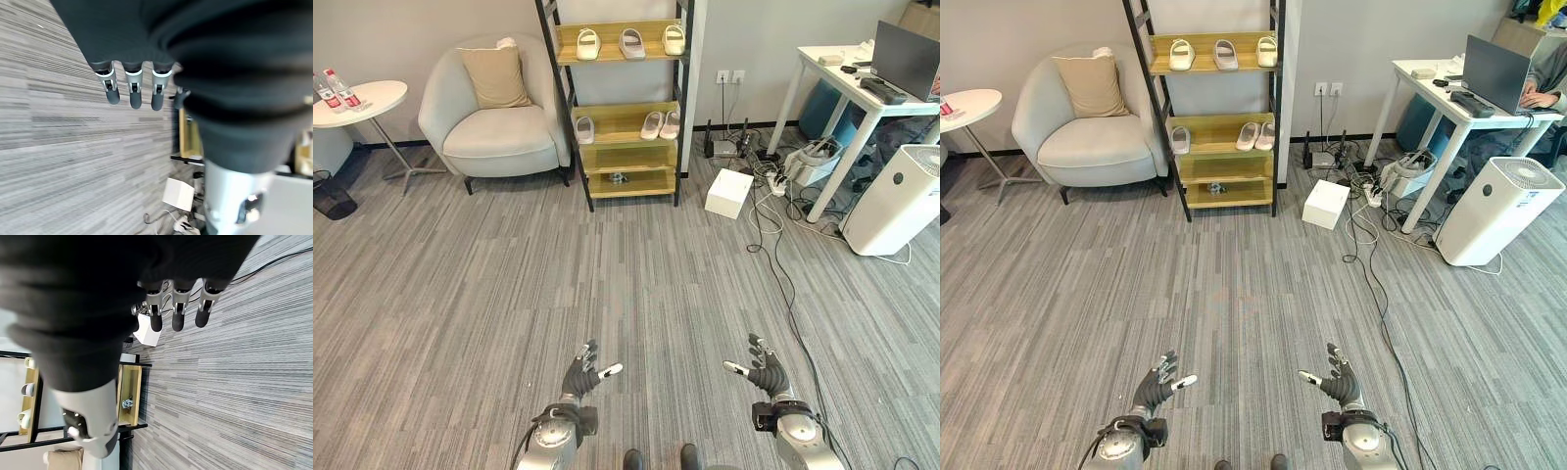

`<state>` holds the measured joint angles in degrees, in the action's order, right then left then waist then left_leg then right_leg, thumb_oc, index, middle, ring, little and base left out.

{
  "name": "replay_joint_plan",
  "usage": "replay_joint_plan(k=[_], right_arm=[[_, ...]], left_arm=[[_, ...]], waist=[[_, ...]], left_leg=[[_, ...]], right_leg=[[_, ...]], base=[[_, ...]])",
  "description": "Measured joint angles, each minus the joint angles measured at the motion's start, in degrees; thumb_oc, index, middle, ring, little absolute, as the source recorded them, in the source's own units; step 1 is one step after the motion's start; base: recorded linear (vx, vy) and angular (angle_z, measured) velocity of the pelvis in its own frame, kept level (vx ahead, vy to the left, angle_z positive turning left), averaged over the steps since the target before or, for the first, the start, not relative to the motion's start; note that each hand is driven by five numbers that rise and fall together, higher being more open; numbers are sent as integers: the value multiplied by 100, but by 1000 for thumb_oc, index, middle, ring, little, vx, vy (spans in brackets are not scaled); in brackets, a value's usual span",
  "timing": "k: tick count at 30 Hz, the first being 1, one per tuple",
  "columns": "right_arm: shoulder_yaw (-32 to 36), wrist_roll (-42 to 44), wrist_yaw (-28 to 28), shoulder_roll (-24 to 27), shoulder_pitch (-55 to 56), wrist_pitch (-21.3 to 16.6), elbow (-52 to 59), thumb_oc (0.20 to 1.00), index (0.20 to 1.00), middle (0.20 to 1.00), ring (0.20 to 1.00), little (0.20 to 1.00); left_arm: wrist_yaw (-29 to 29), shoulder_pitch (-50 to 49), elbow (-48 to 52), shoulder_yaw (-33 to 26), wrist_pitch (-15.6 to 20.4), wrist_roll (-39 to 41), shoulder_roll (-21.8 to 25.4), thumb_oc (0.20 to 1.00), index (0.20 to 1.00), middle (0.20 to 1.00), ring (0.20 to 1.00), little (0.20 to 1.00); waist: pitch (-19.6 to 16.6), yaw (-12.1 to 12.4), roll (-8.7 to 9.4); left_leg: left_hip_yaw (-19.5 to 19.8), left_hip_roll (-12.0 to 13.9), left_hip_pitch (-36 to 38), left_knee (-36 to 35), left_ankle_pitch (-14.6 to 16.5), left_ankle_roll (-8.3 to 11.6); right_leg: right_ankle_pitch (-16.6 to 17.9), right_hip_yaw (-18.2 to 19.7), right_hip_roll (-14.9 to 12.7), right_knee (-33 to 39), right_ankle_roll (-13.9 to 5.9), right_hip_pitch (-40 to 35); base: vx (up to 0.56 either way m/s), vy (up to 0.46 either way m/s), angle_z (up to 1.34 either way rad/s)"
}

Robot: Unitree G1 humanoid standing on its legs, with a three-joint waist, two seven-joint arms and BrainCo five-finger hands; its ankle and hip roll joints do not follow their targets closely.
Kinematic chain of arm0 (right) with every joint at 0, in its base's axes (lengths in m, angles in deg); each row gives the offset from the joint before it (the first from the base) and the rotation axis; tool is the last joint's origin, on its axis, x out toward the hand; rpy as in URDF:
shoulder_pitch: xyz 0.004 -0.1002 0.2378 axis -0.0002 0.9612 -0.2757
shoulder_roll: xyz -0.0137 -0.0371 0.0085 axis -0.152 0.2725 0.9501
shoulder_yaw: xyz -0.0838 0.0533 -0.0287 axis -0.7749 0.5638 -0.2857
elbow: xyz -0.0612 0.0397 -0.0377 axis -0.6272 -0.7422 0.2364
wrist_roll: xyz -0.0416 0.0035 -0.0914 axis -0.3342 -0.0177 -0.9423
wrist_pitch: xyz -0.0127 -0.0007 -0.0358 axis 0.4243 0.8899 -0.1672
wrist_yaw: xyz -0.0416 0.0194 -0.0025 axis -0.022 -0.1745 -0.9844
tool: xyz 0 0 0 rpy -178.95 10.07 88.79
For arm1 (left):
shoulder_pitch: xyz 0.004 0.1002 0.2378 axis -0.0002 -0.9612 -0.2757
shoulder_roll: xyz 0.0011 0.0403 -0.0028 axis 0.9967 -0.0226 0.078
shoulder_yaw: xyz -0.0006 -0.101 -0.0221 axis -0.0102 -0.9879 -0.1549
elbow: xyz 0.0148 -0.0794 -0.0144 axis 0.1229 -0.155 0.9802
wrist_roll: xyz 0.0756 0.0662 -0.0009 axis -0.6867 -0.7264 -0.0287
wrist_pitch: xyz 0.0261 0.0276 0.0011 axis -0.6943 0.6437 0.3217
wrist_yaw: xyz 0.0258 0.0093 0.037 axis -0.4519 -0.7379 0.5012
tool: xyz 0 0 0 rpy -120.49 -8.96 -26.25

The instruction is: Arrange the slippers neatly on the shoe rack.

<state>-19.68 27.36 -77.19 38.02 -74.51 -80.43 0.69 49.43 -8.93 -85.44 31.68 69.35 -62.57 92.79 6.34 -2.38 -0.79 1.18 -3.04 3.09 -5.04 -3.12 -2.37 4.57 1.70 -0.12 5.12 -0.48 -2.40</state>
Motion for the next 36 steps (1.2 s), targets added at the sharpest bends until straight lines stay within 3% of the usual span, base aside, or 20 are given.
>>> replay_joint_plan(k=[3, 11, 20, 25, 27, 31, 33, 34, 35, 36], right_arm=[[-11, 16, 91, -31, -11, -1, -18, 1000, 1000, 1000, 1000, 1000], [-213, 18, 183, -120, -152, 10, -233, 1000, 1000, 1000, 1000, 1000], [-231, 95, 251, -96, -147, 120, -276, 1000, 1000, 1000, 1000, 1000], [-237, 112, 390, 18, -145, 121, -120, 1000, 1000, 1000, 1000, 1000], [-233, 119, 395, 31, -169, 115, -16, 1000, 1000, 1000, 1000, 1000], [-158, 124, 389, 183, -162, 99, 249, 1000, 1000, 1000, 1000, 1000], [78, 125, 369, 167, -518, 96, 271, 1000, 1000, 1000, 1000, 1000], [113, 123, 363, 187, -610, 113, 344, 1000, 1000, 1000, 1000, 1000], [19, 123, 370, 185, -428, 113, 401, 1000, 1000, 1000, 1000, 1000], [-1, 122, 371, 161, -430, 106, 399, 1000, 1000, 1000, 1000, 1000]], left_arm=[[-44, 34, 13, -1, 0, -29, 20, 1000, 1000, 1000, 1000, 1000], [-6, 24, 252, 0, 1, 27, 25, 1000, 1000, 1000, 1000, 1000], [142, 9, 248, 1, -1, 142, 23, 1000, 1000, 1000, 1000, 1000], [137, 27, 246, -4, -1, 140, 32, 1000, 1000, 1000, 1000, 1000], [108, 50, 310, -2, -4, 82, 130, 1000, 1000, 1000, 1000, 1000], [-16, 49, 720, -246, -7, -146, 432, 1000, 1000, 1000, 1000, 1000], [-29, 332, 748, -273, -3, -142, 497, 1000, 1000, 1000, 1000, 1000], [-35, 429, 719, -274, 12, -142, 509, 1000, 1000, 1000, 1000, 1000], [-58, 464, 601, -438, 7, -140, 528, 1000, 1000, 1000, 1000, 1000], [-76, 495, 600, -497, 9, -138, 614, 1000, 1000, 1000, 1000, 1000]], waist=[[-65, -2, 115], [-50, -2, 0], [-49, -2, 6], [111, 0, 90], [199, 1, 217], [339, 9, 300], [771, 99, 102], [930, 59, 57], [914, -28, 203], [913, -1, 260]], left_leg=[[-9, -12, 8, 5, -73, -21], [-7, -6, 72, 1, -44, 0], [5, -8, 14, 4, -72, -19], [6, -23, -169, 1, -45, 12], [3, -31, -210, 1, -61, -25], [-5, -154, -290, 47, 39, -159], [-124, -244, -642, 474, 321, -618], [-117, -219, -571, 597, 317, -469], [-68, -386, -194, 379, 331, -434], [-97, -398, -138, 333, 382, -390]], right_leg=[[75, 12, -10, 0, -65, -38], [-5, 4, -7, 1, 0, -102], [88, -8, -8, 1, -25, -53], [43, -14, -18, 0, -46, 129], [80, -5, -21, 0, -87, 174], [54, -4, -96, -167, -136, 311], [-332, 109, -21, -2478, -556, 1659], [-613, 91, -52, -3448, -736, 2139], [-1111, 137, -246, -2893, -515, 2085], [-1058, 94, -236, -2025, -447, 2061]], base=[[0, 0, 0], [-1, -7, 1], [0, 0, 0], [41, 69, -1], [147, 182, -2], [96, 251, -6], [138, 73, -55], [324, -122, -18], [327, -181, -7], [362, -254, 0]])
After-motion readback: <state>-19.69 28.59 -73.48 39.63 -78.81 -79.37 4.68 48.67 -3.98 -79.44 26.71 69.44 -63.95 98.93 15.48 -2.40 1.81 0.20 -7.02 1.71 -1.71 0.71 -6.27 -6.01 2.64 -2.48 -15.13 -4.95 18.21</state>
